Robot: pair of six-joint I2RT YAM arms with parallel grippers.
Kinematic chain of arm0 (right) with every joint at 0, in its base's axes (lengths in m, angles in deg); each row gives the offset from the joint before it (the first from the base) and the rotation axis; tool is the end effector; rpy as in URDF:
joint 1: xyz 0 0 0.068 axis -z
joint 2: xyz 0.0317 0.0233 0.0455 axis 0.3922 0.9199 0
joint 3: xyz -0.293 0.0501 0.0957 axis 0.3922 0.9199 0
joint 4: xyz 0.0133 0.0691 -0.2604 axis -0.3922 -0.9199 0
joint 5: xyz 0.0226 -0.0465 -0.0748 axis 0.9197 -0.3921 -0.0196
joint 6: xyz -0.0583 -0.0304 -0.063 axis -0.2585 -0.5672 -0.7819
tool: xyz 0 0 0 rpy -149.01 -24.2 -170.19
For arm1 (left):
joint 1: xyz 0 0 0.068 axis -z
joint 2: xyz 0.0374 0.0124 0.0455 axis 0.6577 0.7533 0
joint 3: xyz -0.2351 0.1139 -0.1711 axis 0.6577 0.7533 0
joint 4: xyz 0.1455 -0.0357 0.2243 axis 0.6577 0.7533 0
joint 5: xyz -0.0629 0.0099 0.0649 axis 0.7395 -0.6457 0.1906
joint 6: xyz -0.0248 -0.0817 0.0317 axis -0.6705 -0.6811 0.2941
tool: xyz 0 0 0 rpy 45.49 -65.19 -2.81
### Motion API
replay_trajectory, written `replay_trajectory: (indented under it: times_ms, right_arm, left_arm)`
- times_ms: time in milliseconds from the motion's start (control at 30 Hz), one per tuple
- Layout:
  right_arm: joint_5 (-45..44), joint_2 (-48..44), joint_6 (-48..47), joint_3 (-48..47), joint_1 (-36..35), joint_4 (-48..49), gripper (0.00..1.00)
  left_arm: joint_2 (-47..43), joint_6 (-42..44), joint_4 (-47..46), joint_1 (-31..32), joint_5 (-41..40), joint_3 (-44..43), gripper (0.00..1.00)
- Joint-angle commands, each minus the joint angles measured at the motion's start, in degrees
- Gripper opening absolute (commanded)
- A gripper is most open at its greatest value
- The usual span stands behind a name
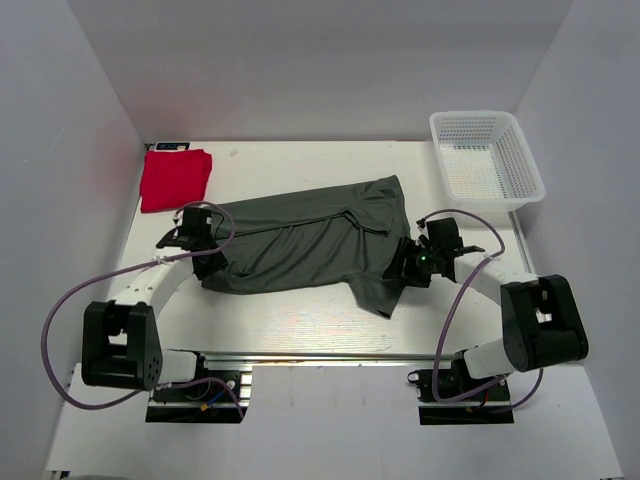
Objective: Fold and stack the t-shirts
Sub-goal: Grap the side of the flattened tshirt closest away from the robot with both arms
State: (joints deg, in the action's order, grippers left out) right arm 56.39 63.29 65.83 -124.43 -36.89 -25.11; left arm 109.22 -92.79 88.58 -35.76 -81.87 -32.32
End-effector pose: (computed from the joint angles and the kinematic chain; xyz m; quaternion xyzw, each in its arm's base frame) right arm 0.2691 0.0917 0.1518 0.0582 0.9418 0.2410 0.2271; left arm 0.2568 -0.0109 0.1896 -0.2458 0.9407 0.0034 0.2338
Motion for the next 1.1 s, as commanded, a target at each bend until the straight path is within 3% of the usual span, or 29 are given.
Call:
replay_trajectory:
  times_ms: [0,400,767,867,900,967,1067]
  right_arm:
    - [-7.21,2.42,-1.30,-0.66,1.58,-5.73,0.64]
    - [-4.40,3.92,-1.82,-2.25,3.87,-6.61,0.61]
    - [-3.26,2.95,-2.09,-2.60,4.49,-7.05,0.61]
    - [-3.26,2.68,-2.18,-2.77,4.49,-7.14,0.61]
    - [-3.34,2.77,-2.18,-2.86,4.49,-7.14,0.61]
    - [-3.17,2.77,-2.18,-2.86,4.49,-7.05,0.61]
    - [-3.08,2.86,-2.18,-2.69,4.49,-7.14,0.60]
  left_arm:
    - [3.34,2.12,-3.19,-0.27,-0.98,-2.24,0.42]
    - [5.02,2.83,-5.30,-0.27,-4.06,0.48,0.40]
    - [7.40,5.99,-10.06,0.26,4.99,3.82,0.40]
    - [7.40,5.99,-10.05,0.26,5.86,4.52,0.29]
    - [7.40,5.99,-10.05,0.26,7.00,5.05,0.15]
    - [5.91,5.46,-10.05,0.78,7.01,5.05,0.00]
    - [1.52,3.37,-10.05,0.79,7.54,6.27,0.00]
